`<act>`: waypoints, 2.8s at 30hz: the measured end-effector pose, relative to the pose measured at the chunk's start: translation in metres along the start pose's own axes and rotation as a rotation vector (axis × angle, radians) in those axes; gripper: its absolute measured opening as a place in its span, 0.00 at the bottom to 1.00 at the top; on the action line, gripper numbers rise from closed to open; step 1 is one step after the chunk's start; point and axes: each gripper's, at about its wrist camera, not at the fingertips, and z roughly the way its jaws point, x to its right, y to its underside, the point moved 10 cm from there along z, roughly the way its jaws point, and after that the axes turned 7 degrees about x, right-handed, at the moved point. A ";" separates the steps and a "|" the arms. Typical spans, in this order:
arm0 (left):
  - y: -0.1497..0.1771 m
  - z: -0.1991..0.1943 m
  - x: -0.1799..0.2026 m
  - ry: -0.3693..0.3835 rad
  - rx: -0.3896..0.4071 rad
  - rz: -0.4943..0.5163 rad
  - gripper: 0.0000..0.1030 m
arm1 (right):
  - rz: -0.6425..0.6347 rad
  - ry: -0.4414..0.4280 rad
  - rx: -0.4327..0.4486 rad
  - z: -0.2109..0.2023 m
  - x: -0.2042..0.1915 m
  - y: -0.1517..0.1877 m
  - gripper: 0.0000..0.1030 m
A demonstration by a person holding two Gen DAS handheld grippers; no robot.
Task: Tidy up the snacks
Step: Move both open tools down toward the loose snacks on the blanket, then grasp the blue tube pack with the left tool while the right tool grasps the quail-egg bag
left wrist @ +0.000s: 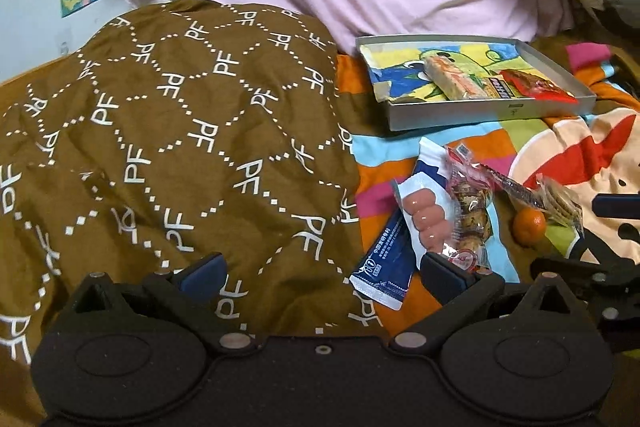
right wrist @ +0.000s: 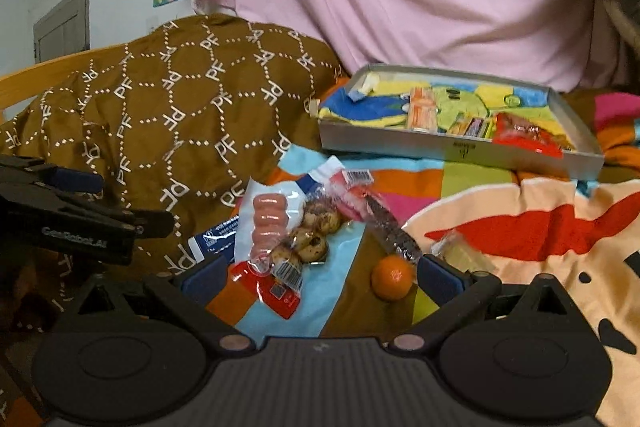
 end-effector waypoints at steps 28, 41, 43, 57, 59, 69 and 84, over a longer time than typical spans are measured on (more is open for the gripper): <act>-0.019 0.027 -0.015 -0.064 -0.006 0.101 0.99 | 0.158 -0.122 -0.184 0.080 -0.006 0.018 0.84; -0.018 0.033 0.006 -0.026 -0.022 0.153 0.99 | 0.221 -0.148 -0.241 0.075 0.000 0.020 0.52; -0.019 0.034 0.009 -0.025 -0.024 0.154 0.99 | 0.204 -0.149 -0.261 0.072 0.002 0.021 0.50; -0.009 0.048 0.030 -0.003 -0.071 0.234 0.99 | 0.124 -0.203 -0.374 0.051 0.030 0.030 0.39; -0.003 0.052 0.033 0.007 -0.092 0.263 0.99 | 0.157 -0.226 -0.380 0.051 0.032 0.031 0.42; 0.015 0.072 0.045 -0.003 -0.145 0.382 0.99 | 0.327 -0.262 -0.388 0.070 0.033 0.034 0.48; 0.011 0.088 0.059 0.002 -0.107 0.460 1.00 | 0.397 -0.198 -0.271 0.095 0.048 0.020 0.50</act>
